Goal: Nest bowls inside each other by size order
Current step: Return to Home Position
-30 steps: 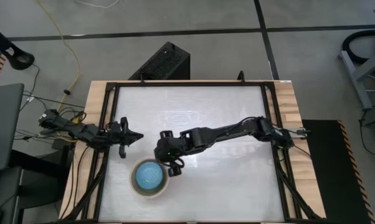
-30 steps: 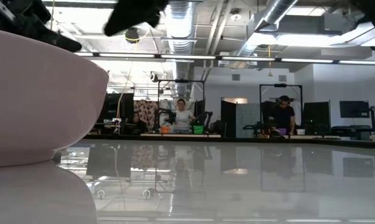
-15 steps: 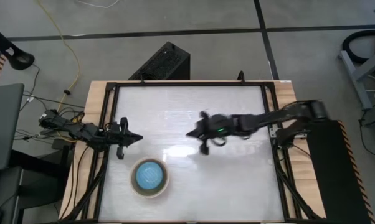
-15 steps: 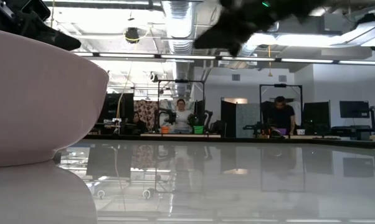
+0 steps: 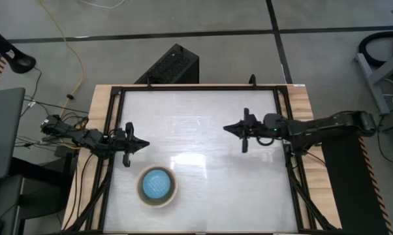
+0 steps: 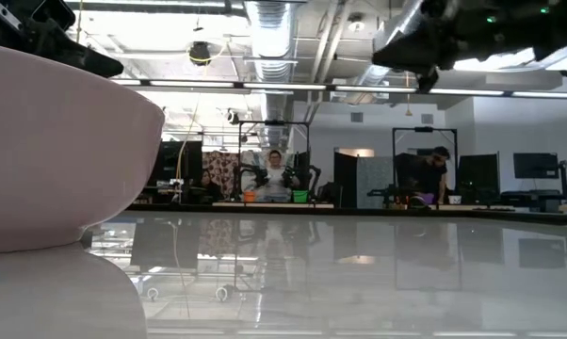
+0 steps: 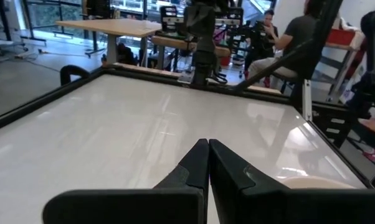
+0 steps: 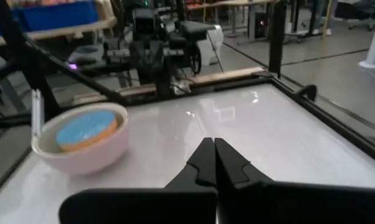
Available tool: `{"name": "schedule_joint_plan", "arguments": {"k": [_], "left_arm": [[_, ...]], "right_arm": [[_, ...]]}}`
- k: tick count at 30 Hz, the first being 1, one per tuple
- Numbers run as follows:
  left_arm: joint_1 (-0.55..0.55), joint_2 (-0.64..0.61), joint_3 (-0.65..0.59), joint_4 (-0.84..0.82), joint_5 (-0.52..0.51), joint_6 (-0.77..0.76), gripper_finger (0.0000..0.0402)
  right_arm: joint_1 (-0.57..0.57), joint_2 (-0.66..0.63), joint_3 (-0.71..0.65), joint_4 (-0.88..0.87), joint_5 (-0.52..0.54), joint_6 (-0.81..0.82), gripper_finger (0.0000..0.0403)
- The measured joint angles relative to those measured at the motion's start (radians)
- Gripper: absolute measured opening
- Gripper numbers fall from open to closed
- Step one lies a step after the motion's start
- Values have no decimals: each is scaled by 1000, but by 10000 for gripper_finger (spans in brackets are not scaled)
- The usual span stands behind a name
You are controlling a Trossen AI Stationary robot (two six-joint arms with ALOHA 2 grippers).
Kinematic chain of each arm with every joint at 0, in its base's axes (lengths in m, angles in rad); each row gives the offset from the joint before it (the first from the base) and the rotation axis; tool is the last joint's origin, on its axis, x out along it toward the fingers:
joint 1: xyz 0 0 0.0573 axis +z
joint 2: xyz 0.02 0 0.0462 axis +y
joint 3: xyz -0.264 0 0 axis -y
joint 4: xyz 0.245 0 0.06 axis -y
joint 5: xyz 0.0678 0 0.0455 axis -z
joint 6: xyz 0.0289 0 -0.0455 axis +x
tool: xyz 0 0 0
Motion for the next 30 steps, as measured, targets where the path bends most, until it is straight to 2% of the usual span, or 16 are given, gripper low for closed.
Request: {"name": "schedule_joint_plan", "arguments": {"k": [9,15,24,30], "left_arm": [[0,0,0,-9,-16,-8,0],[0,0,0,-9,-10,-4,0],[0,0,0,-8,-14,0,0],[0,0,0,-8,-15,0,0]], "right_arm": [[-46,-223,-149,-68,1,34,3],[-74,-368,-213,-150,47,59,4],[-99,-550,-317,-263,49,65,4],[-127,-682,-389,-273,38,69,4]]}}
